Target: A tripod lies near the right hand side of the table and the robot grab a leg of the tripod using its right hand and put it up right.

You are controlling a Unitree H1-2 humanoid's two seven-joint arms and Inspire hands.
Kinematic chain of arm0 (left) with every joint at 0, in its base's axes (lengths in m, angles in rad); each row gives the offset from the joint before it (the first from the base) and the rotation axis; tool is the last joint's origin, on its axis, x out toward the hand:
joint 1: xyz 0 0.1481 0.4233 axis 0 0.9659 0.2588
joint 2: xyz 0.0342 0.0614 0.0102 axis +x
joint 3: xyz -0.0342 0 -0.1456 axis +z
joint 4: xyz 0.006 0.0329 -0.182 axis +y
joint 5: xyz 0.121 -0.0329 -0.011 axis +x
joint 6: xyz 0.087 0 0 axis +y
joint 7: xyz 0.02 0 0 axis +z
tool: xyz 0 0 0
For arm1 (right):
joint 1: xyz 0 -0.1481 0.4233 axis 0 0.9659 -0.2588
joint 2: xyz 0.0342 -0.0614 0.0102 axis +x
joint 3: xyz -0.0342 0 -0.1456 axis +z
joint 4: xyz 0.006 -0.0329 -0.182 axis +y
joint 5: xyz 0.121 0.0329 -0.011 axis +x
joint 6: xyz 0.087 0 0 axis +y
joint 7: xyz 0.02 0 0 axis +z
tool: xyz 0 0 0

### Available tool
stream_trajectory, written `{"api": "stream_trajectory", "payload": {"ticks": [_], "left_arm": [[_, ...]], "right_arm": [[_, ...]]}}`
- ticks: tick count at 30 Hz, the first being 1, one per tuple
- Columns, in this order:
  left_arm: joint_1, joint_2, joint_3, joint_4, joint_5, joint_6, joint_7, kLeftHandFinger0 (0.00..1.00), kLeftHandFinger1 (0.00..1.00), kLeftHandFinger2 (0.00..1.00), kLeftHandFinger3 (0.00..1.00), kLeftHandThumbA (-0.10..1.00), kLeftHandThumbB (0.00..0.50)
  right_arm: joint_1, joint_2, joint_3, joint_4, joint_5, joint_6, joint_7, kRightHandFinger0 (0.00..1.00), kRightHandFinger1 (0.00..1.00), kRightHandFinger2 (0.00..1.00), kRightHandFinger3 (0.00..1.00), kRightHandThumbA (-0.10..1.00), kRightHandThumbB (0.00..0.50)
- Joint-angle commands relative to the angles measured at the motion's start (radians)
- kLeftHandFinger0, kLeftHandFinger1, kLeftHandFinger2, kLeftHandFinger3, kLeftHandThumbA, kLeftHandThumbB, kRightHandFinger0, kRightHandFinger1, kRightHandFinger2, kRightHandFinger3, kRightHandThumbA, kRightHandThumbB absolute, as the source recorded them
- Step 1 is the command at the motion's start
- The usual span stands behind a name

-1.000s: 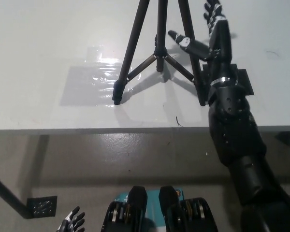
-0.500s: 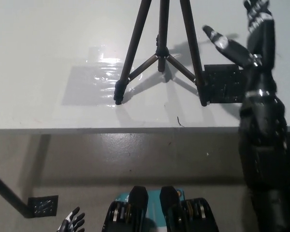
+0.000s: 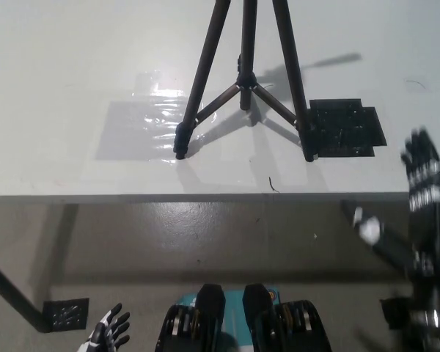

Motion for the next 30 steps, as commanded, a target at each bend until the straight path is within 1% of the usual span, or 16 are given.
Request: {"api": "stream_trajectory", "payload": {"ticks": [1,2,5,6,7,8,10,13,15,16,20,21,22,23,27,30], "left_arm": [[-0.012,0.011,0.015,-0.008,-0.006,-0.053,-0.005,1.00,1.00,1.00,1.00,1.00,0.195],[-0.014,0.010,0.016,-0.009,-0.003,-0.057,-0.003,1.00,1.00,1.00,1.00,1.00,0.180],[-0.025,0.008,0.020,-0.017,0.005,-0.050,0.001,1.00,1.00,1.00,1.00,1.00,0.187],[-0.027,0.008,0.023,-0.021,0.003,-0.049,0.000,1.00,1.00,1.00,1.00,1.00,0.187],[-0.027,0.008,0.025,-0.024,-0.001,-0.052,-0.001,1.00,1.00,1.00,1.00,1.00,0.186],[-0.027,0.007,0.026,-0.028,0.001,-0.052,0.001,1.00,1.00,1.00,1.00,1.00,0.183],[-0.031,0.001,0.029,-0.015,0.014,-0.072,0.011,1.00,1.00,1.00,1.00,1.00,0.181],[-0.041,-0.002,0.030,0.005,0.014,-0.094,0.011,1.00,1.00,1.00,1.00,1.00,0.188],[-0.056,0.002,0.035,0.013,0.010,-0.097,0.010,1.00,1.00,1.00,1.00,1.00,0.195],[-0.058,0.003,0.035,0.011,0.003,-0.095,0.004,1.00,1.00,1.00,1.00,1.00,0.183],[-0.077,-0.001,0.036,0.022,-0.013,-0.098,-0.002,1.00,1.00,1.00,1.00,1.00,0.170],[-0.078,-0.002,0.036,0.021,-0.008,-0.092,0.002,1.00,1.00,1.00,1.00,1.00,0.195],[-0.079,-0.004,0.037,0.023,-0.007,-0.094,0.005,1.00,1.00,1.00,1.00,1.00,0.193],[-0.079,-0.003,0.037,0.023,0.000,-0.092,0.009,1.00,1.00,1.00,1.00,1.00,0.206],[-0.082,0.000,0.038,0.016,0.007,-0.085,0.012,1.00,1.00,1.00,1.00,1.00,0.190],[-0.084,0.003,0.037,0.010,0.014,-0.081,0.013,1.00,1.00,1.00,1.00,1.00,0.194]], "right_arm": [[0.129,-0.053,0.071,-0.054,-0.035,-0.219,0.079,1.00,1.00,1.00,1.00,1.00,0.345],[0.118,-0.048,0.062,0.023,-0.014,-0.219,0.078,1.00,1.00,1.00,1.00,1.00,0.381],[0.066,-0.037,0.046,0.215,-0.017,-0.219,0.052,1.00,1.00,1.00,1.00,1.00,0.382],[0.051,-0.036,0.044,0.271,-0.011,-0.219,0.053,1.00,1.00,1.00,1.00,1.00,0.362],[0.040,-0.034,0.043,0.319,-0.008,-0.219,0.053,1.00,1.00,1.00,1.00,1.00,0.380],[0.029,-0.028,0.038,0.375,0.000,-0.219,0.054,1.00,1.00,1.00,1.00,1.00,0.371],[0.019,-0.019,0.032,0.467,-0.002,-0.219,0.044,1.00,1.00,1.00,1.00,1.00,0.383],[0.005,-0.015,0.025,0.540,0.007,-0.219,0.050,1.00,1.00,1.00,1.00,1.00,0.408],[-0.016,-0.026,0.029,0.574,-0.008,-0.219,0.052,1.00,1.00,1.00,1.00,1.00,0.392],[-0.022,-0.028,0.028,0.585,-0.009,-0.219,0.053,1.00,1.00,1.00,1.00,1.00,0.391],[-0.044,-0.042,0.025,0.615,0.021,-0.219,0.094,1.00,1.00,1.00,1.00,1.00,0.402],[-0.046,-0.043,0.025,0.624,0.037,-0.219,0.113,1.00,1.00,1.00,1.00,1.00,0.401],[-0.045,-0.042,0.025,0.624,0.036,-0.219,0.114,1.00,1.00,1.00,1.00,1.00,0.414],[-0.043,-0.042,0.027,0.624,0.032,-0.219,0.116,1.00,1.00,1.00,1.00,1.00,0.393],[-0.049,-0.041,0.025,0.641,0.055,-0.219,0.147,1.00,1.00,1.00,1.00,0.98,0.370],[-0.050,-0.042,0.024,0.643,0.060,-0.219,0.161,1.00,1.00,1.00,1.00,0.98,0.349]]}}
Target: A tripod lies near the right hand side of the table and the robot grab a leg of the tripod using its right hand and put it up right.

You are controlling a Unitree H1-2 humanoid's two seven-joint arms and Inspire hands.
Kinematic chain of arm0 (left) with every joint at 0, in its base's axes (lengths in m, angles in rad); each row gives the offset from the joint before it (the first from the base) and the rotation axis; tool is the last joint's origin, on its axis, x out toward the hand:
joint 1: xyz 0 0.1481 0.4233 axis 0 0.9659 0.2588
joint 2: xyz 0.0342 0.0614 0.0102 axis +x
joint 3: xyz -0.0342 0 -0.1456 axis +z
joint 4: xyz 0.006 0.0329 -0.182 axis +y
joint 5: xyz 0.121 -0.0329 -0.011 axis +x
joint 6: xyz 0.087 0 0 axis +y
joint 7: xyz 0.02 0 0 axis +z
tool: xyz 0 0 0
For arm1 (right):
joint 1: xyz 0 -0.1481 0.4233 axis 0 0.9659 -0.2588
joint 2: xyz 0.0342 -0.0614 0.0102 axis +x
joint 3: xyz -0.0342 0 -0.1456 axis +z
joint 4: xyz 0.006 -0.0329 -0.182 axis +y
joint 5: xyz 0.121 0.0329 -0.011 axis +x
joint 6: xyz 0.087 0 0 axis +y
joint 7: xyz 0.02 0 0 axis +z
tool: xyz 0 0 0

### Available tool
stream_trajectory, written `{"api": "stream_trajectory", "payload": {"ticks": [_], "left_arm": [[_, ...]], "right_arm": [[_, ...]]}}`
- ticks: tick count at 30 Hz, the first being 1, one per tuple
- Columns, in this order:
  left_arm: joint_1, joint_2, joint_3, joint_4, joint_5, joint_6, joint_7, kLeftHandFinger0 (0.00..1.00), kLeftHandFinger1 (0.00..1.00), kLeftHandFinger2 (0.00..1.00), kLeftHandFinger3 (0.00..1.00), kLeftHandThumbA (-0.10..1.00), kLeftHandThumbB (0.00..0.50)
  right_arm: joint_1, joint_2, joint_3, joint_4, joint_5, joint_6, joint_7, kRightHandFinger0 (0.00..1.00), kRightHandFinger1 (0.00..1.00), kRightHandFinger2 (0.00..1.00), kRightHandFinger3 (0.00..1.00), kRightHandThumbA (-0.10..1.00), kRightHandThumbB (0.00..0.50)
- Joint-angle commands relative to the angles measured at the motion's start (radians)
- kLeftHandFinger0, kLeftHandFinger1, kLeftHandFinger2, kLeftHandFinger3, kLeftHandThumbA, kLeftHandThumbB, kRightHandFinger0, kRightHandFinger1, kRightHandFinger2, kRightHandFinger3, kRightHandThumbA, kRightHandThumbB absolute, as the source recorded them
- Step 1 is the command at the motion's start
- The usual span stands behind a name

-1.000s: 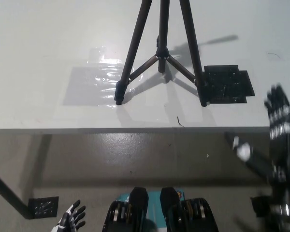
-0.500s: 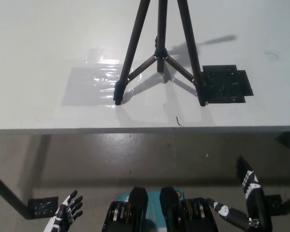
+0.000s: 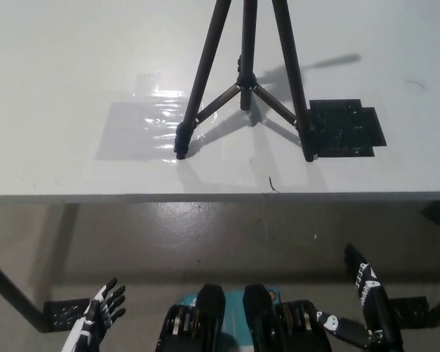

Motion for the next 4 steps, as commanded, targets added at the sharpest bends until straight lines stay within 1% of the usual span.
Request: {"api": "stream_trajectory", "payload": {"ticks": [1,4], "left_arm": [[-0.013,0.003,0.012,-0.021,0.011,-0.034,0.012,1.00,1.00,1.00,1.00,1.00,0.195],[-0.011,0.003,0.013,-0.027,0.013,-0.027,0.014,1.00,1.00,1.00,1.00,1.00,0.201]], "right_arm": [[-0.021,-0.005,-0.005,-0.001,0.033,-0.058,0.050,1.00,1.00,1.00,1.00,0.99,0.338],[-0.022,-0.003,-0.007,0.001,0.025,-0.058,0.047,1.00,1.00,1.00,1.00,0.99,0.330]]}}
